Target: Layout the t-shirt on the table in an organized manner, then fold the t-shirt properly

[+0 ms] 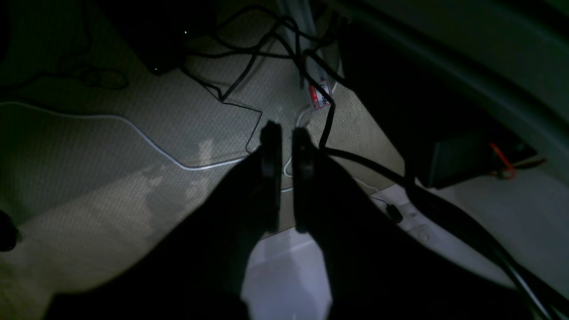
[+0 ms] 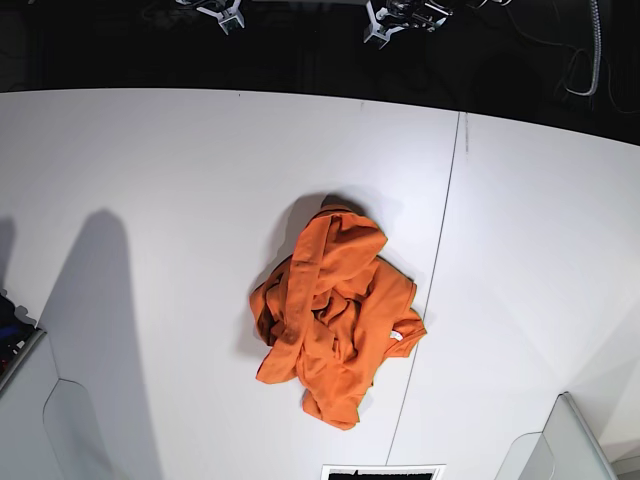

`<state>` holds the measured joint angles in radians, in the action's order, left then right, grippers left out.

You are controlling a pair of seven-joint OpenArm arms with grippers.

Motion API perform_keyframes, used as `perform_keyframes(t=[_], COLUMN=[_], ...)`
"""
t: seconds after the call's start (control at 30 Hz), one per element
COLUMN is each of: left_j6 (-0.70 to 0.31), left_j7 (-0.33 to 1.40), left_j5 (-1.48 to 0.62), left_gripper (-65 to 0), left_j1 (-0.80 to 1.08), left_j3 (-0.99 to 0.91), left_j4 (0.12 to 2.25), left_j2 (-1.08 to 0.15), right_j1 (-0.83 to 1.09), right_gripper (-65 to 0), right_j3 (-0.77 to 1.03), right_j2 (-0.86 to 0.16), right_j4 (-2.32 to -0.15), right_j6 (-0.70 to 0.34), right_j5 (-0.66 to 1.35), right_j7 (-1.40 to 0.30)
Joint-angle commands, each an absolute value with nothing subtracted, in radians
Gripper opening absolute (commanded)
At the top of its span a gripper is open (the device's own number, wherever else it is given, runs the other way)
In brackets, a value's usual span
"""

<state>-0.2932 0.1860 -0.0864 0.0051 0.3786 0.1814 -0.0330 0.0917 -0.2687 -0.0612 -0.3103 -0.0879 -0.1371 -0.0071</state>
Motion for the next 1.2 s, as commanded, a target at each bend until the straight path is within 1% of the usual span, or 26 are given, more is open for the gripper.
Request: perform_keyframes(t=[0.0, 0.7, 0.8, 0.93, 1.17], left_j6=[-0.303, -0.303, -0.303, -0.311, -0.311], left_j7=[0.183, 0.184, 0.226, 0.292, 0.319], left_j5=[-0.084, -0.084, -0.084, -0.084, -0.089], left_gripper=[-60.5, -60.5, -60.5, -60.5, -60.4], left_j1=[0.002, 0.012, 0.032, 0.110, 0.356], left_j3=[0.380, 0.380, 0.380, 0.380, 0.366], left_j4=[0.185, 0.185, 0.199, 0.325, 0.747], left_j2=[-0.031, -0.031, -0.031, -0.044, -0.111], right_j1=[0.097, 0.101, 0.125, 0.205, 0.435], right_gripper=[-60.3, -60.3, -60.3, -60.3, -60.3], right_j3=[-0.271, -0.271, -0.271, -0.271, -0.271], right_j2=[-0.065, -0.066, -0.067, -0.081, -0.132], right_j4=[-0.318, -0.319, -0.338, -0.433, -0.764], right_j6=[-0.078, -0.078, -0.077, -0.077, -0.078], right_j5=[-0.142, -0.143, -0.143, -0.159, -0.161], right_j7=[0.000, 0.000, 0.000, 0.000, 0.000])
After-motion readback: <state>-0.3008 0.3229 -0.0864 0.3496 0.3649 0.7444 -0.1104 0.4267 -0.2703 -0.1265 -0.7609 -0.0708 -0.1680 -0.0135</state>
